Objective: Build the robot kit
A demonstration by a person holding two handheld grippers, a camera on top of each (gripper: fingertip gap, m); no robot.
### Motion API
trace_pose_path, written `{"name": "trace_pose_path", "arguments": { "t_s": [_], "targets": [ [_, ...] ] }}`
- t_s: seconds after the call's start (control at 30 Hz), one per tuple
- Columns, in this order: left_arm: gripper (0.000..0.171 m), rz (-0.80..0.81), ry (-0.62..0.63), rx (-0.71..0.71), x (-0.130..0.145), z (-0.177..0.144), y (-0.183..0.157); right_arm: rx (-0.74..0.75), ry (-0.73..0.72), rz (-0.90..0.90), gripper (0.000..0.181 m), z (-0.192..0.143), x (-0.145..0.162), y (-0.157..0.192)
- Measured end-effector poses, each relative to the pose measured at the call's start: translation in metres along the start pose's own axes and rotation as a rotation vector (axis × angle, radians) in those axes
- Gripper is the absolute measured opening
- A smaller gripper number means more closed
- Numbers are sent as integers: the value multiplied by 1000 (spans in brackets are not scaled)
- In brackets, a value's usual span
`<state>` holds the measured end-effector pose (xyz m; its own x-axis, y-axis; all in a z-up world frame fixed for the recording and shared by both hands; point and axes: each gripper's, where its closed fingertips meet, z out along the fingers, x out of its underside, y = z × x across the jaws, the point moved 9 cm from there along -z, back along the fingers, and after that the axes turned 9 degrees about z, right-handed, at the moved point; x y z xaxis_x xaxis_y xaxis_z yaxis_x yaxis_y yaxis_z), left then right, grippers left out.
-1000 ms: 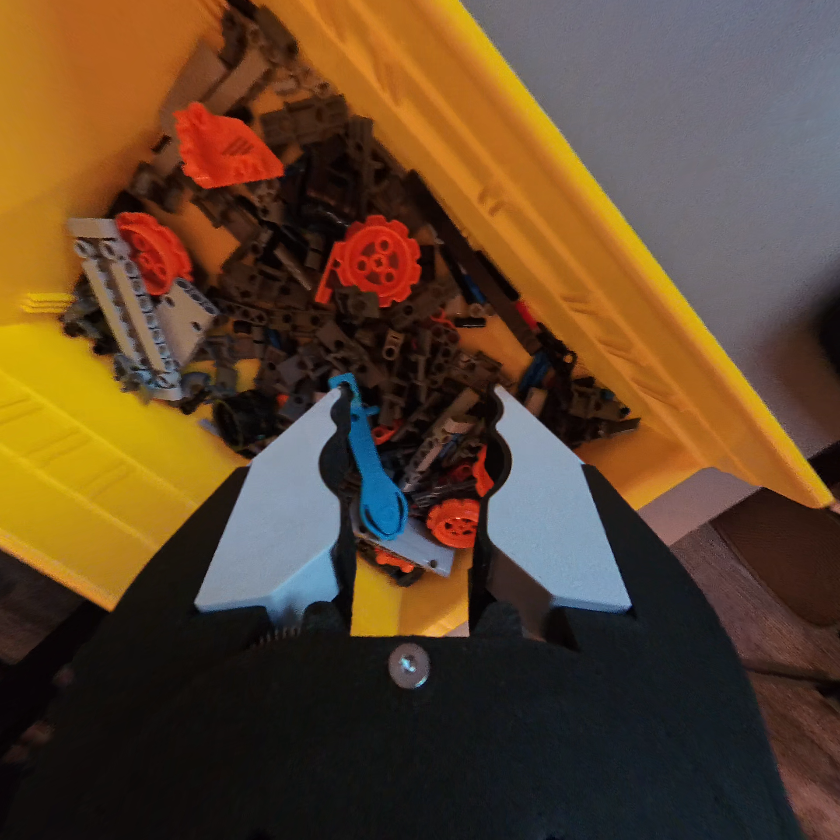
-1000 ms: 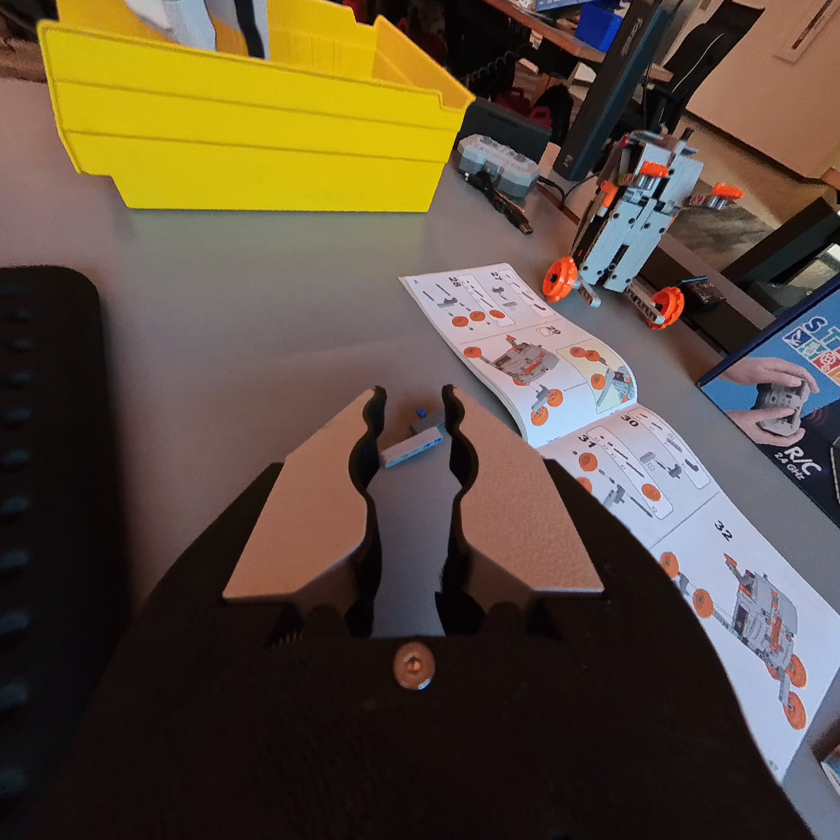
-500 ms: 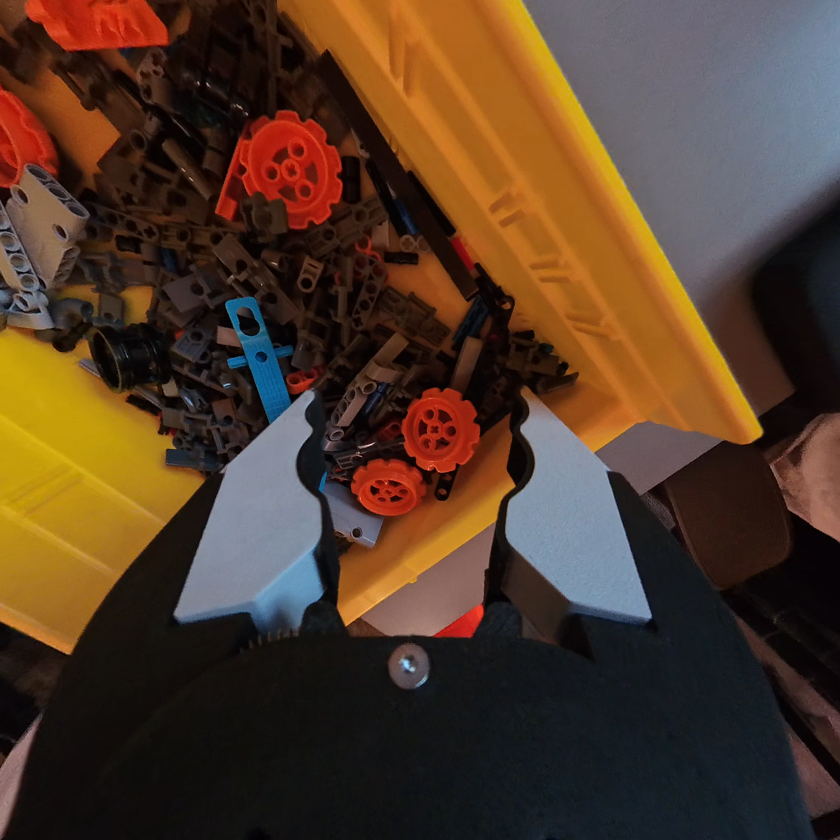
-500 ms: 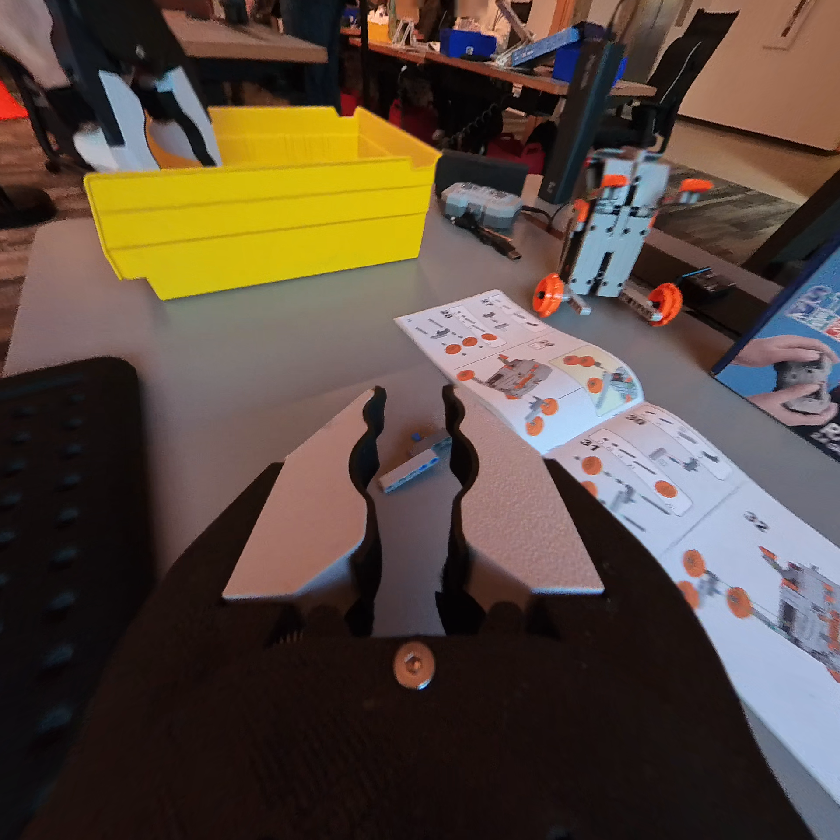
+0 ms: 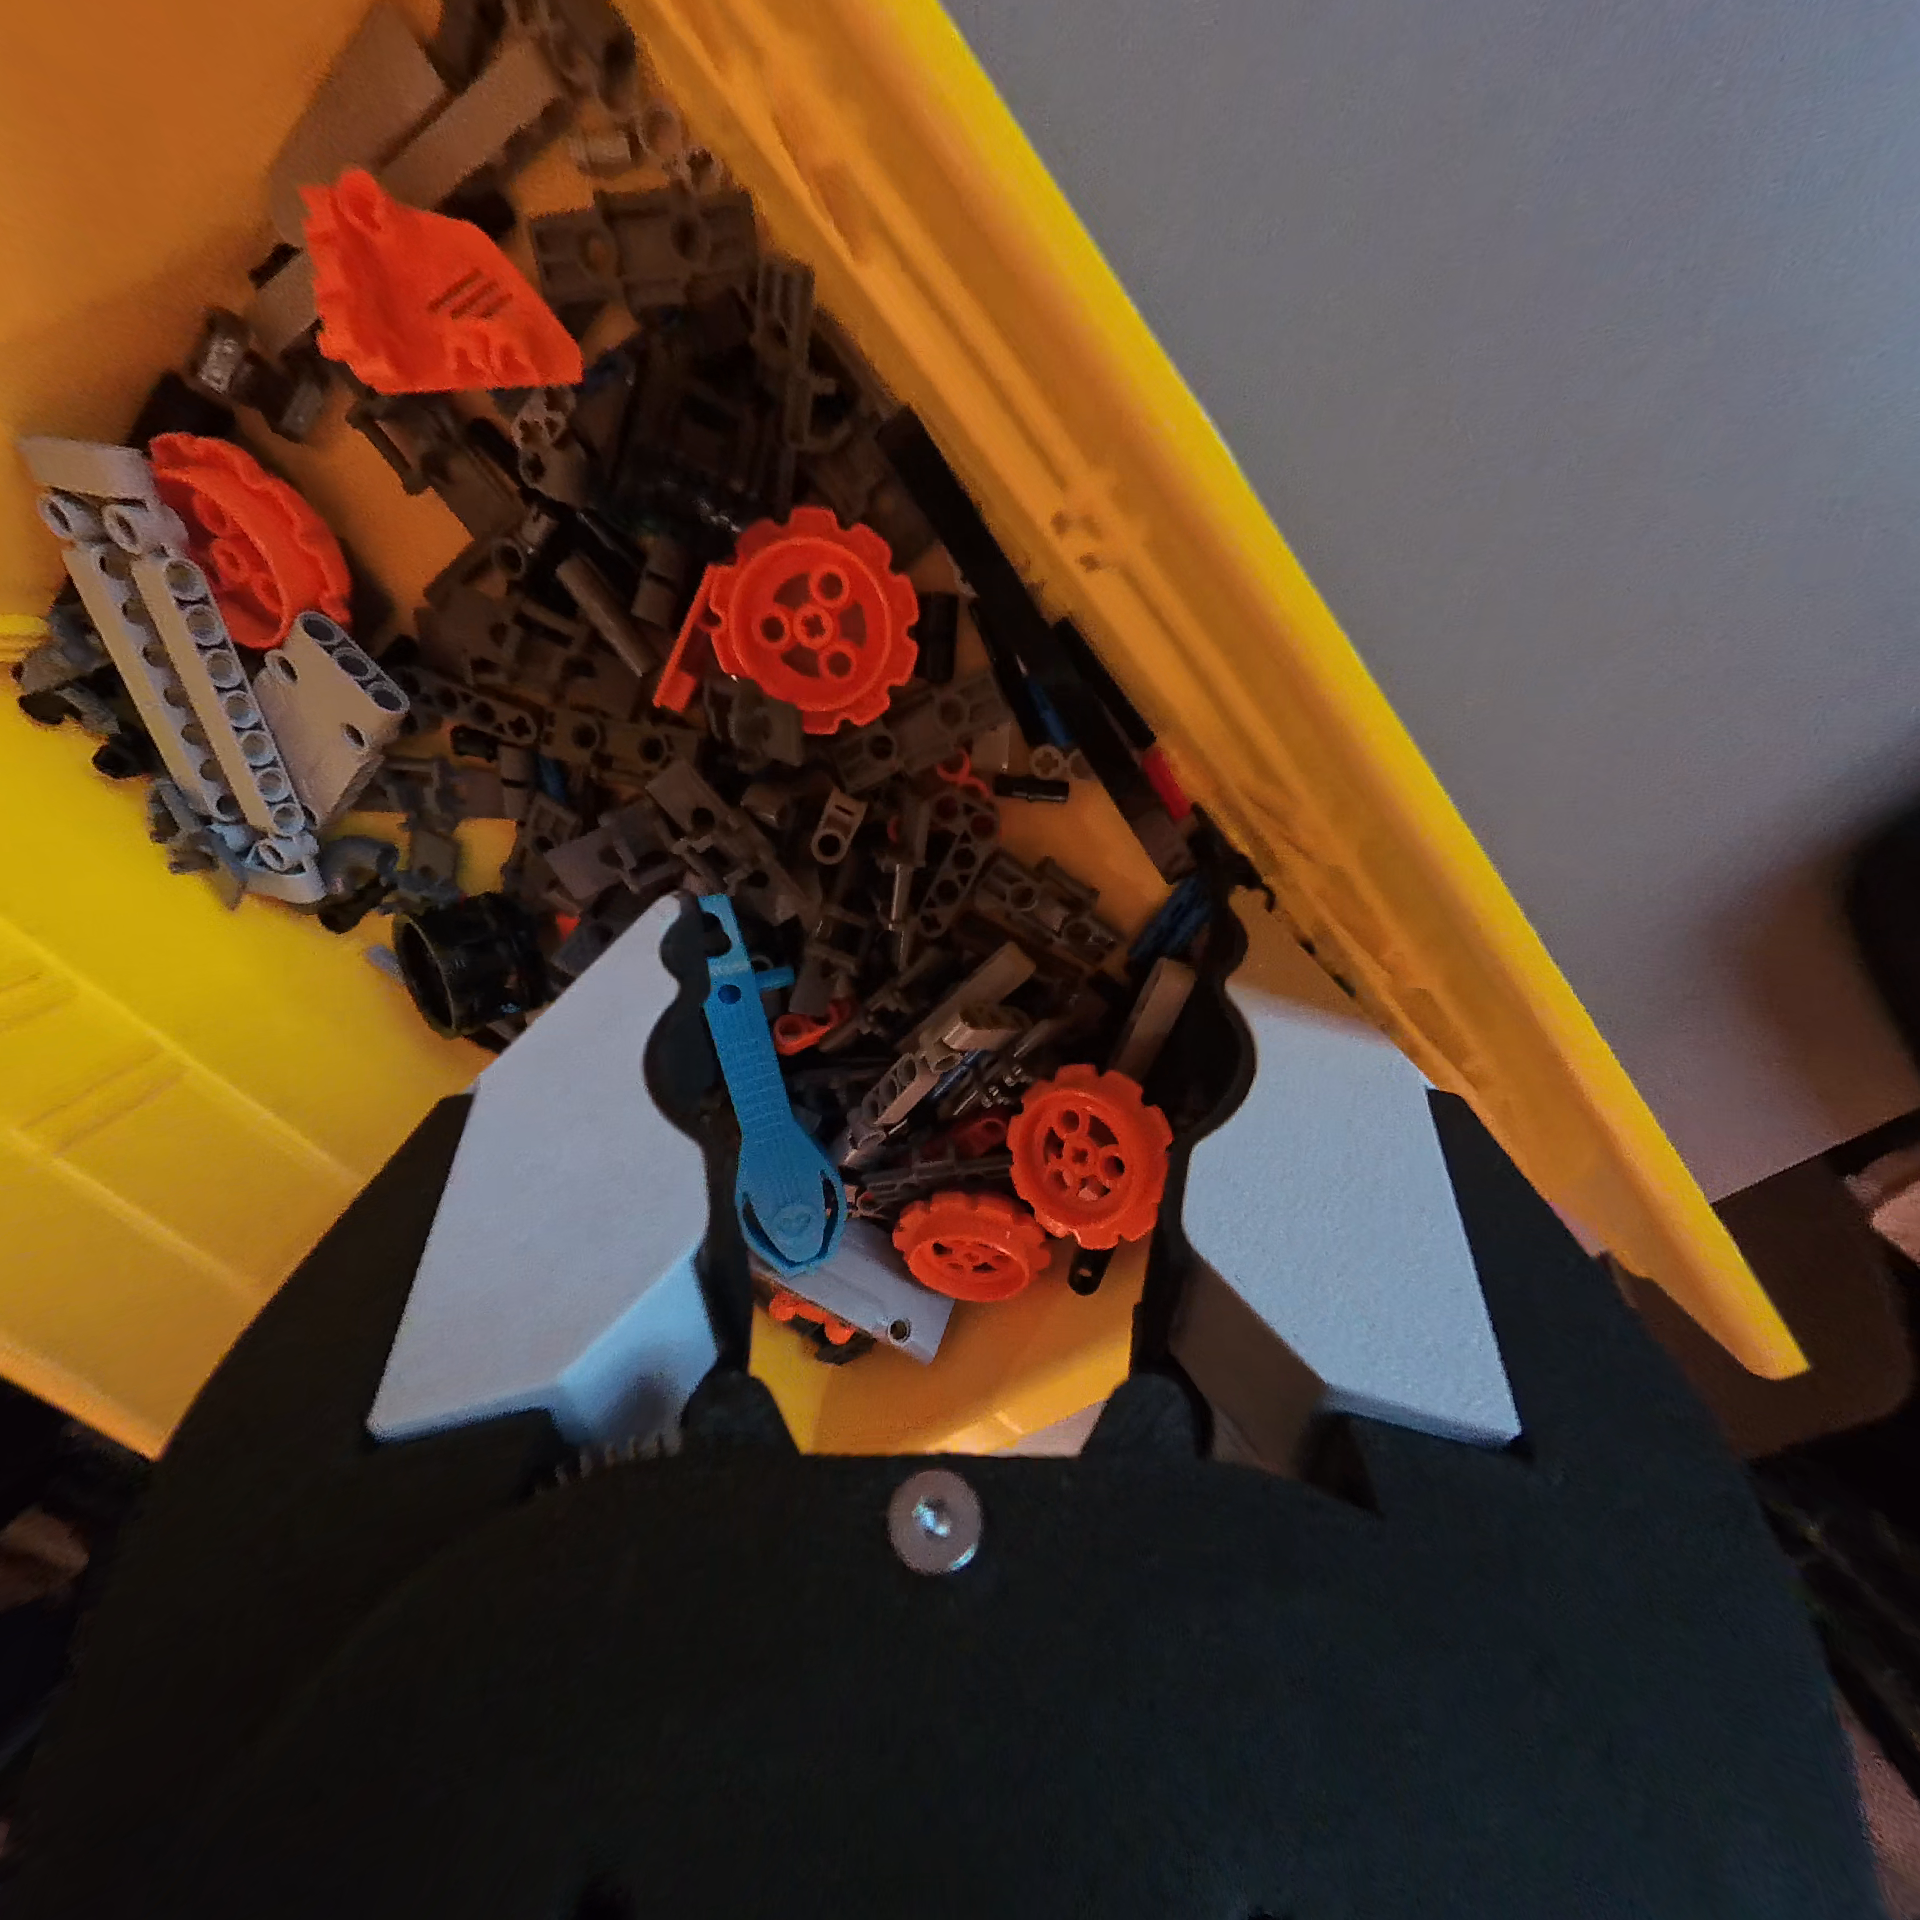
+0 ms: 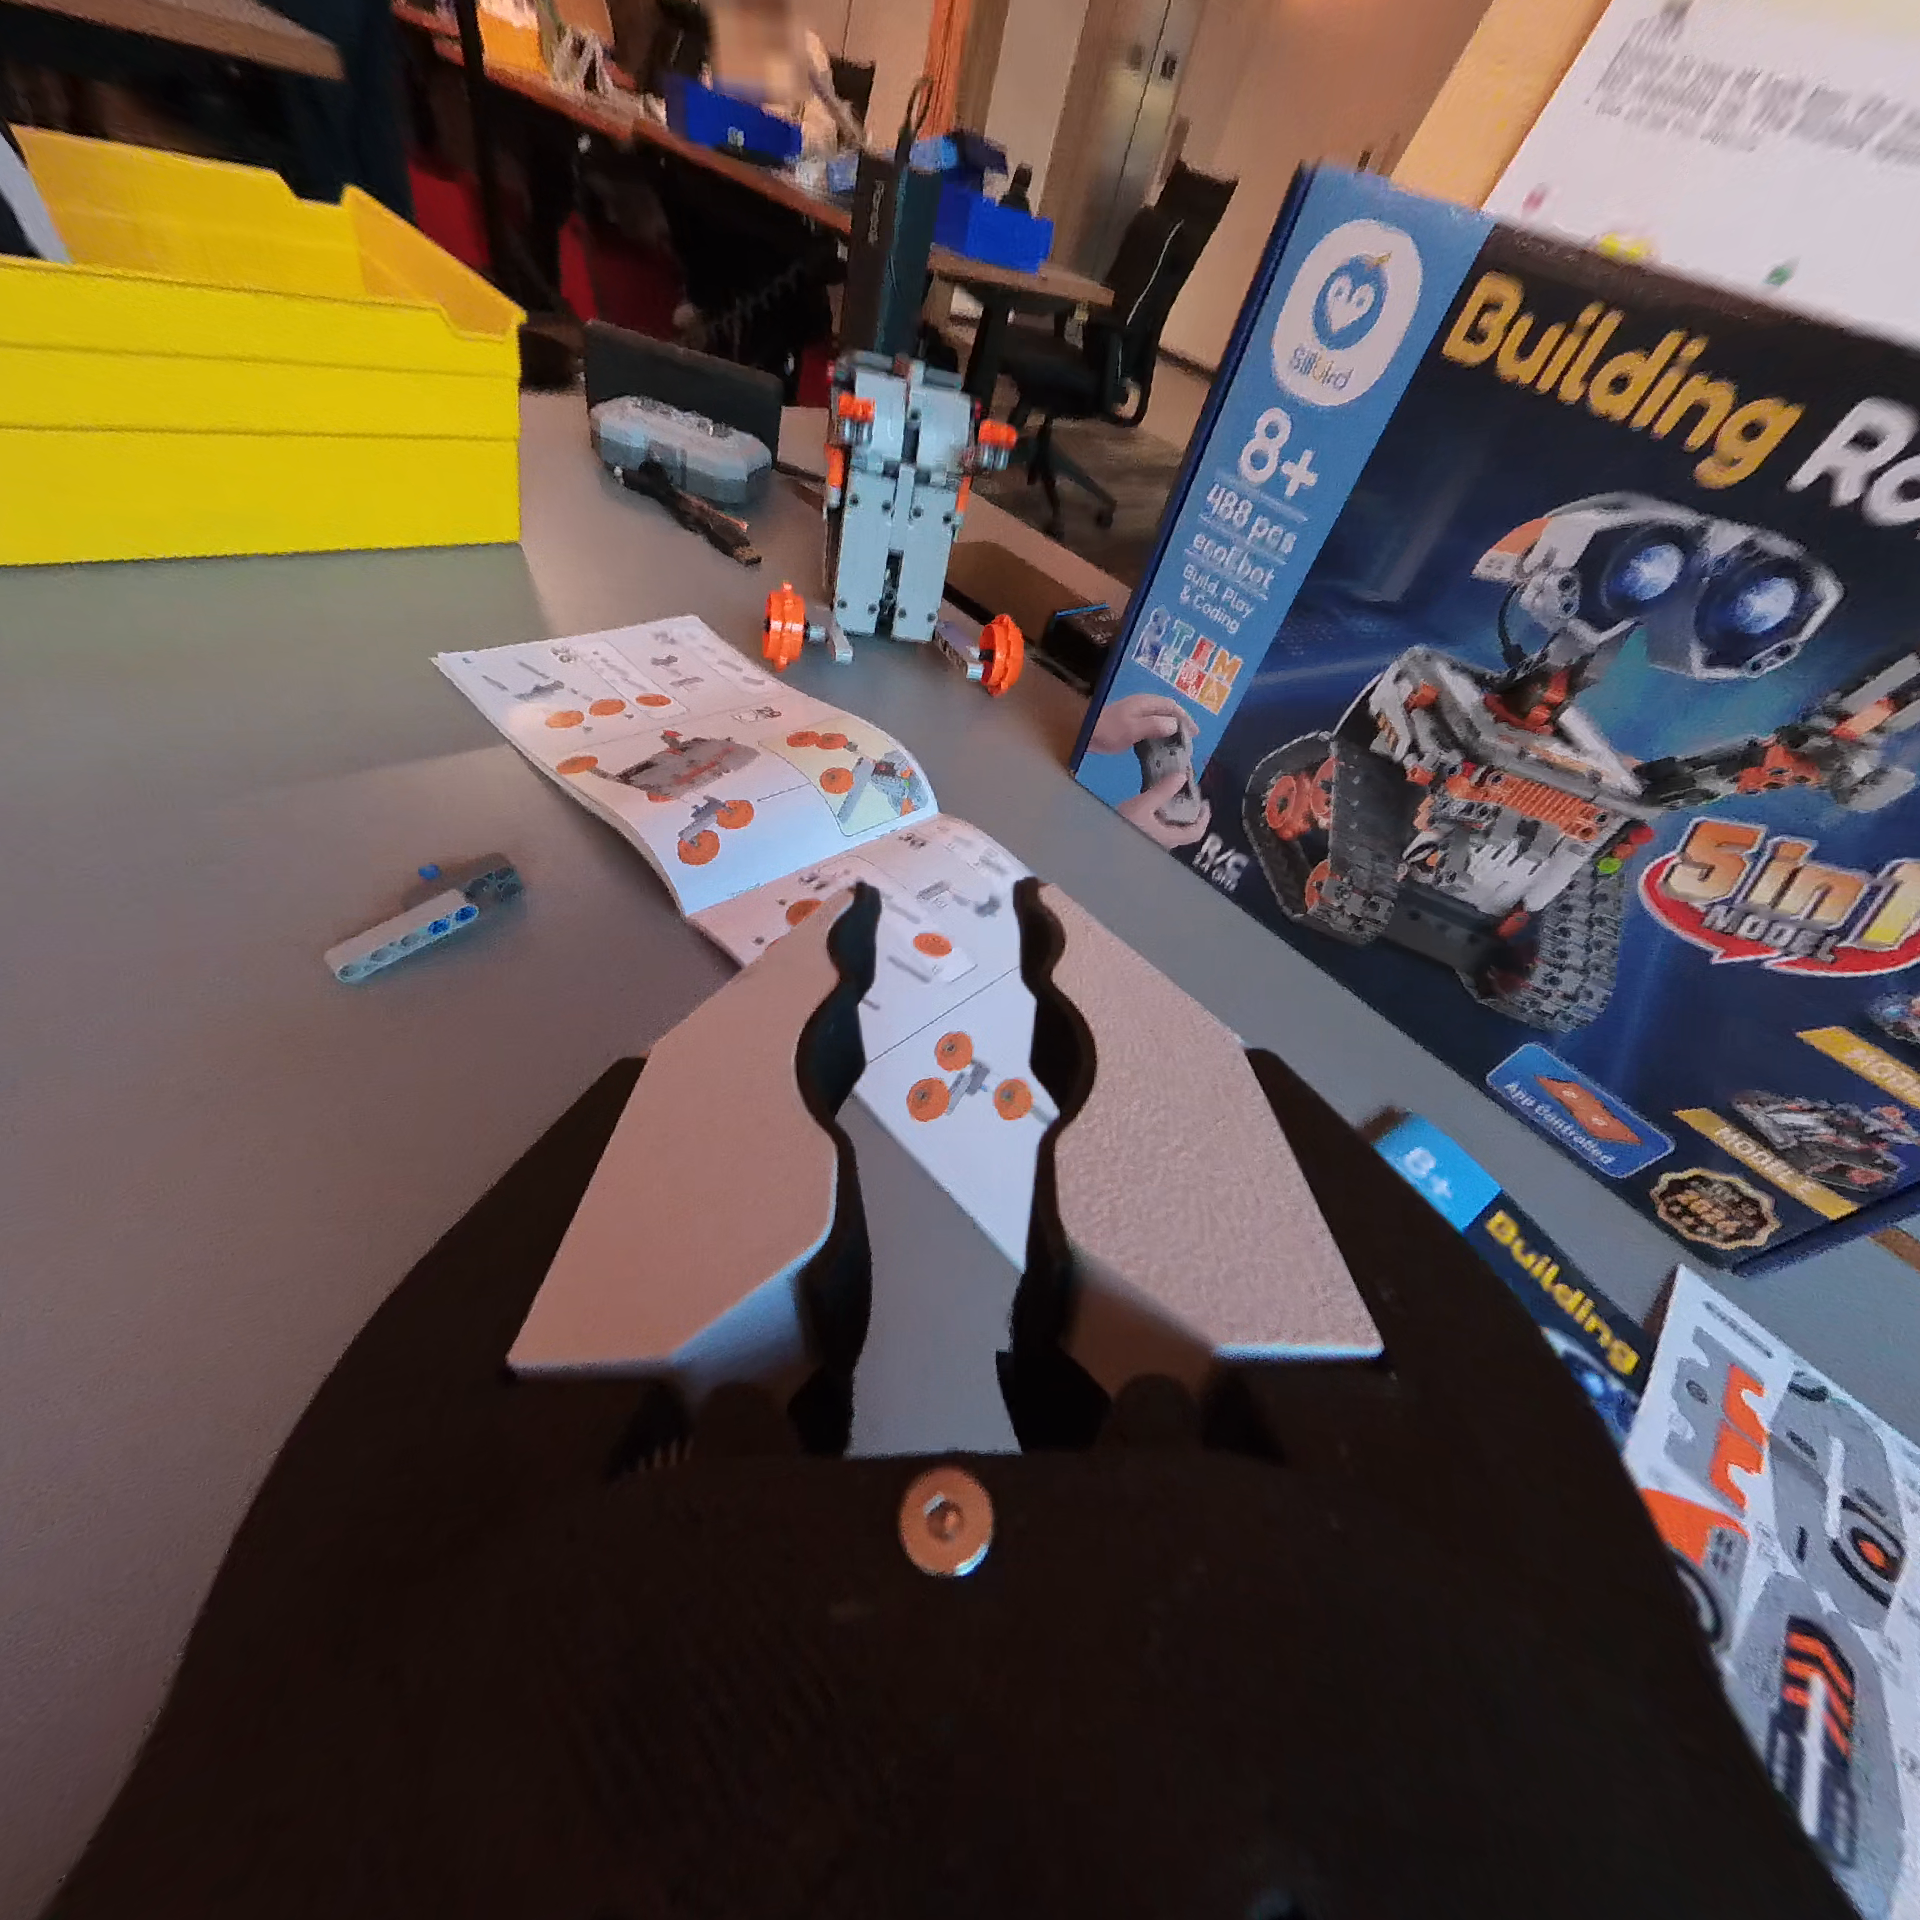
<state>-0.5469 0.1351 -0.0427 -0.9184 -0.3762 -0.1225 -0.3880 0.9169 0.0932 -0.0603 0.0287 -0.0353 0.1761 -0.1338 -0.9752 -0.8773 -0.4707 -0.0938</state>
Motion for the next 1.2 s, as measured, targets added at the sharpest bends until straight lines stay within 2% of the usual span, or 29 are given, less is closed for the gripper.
{"name": "trace_pose_path", "arguments": {
  "t_s": [0.07,0.37,0.63,0.9,1.0,1.2],
  "targets": [
    [91,25,21,-16,1,0,-3,0,-41,11,25,0,2,0],
    [95,35,45,-68,-1,13,1,-16,20,60,26,10,10,-1],
    [84,173,148,-256,-16,21,20,-11,43,64,26,12,13,-2],
    [81,118,89,-166,-34,-7,48,-24,47,79,26,11,11,-3],
    [66,116,35,-150,-36,-15,51,-42,32,86,26,10,7,-2],
    [61,45,105,-104,-20,-11,68,-78,50,96,26,13,10,4]
  ]
}}
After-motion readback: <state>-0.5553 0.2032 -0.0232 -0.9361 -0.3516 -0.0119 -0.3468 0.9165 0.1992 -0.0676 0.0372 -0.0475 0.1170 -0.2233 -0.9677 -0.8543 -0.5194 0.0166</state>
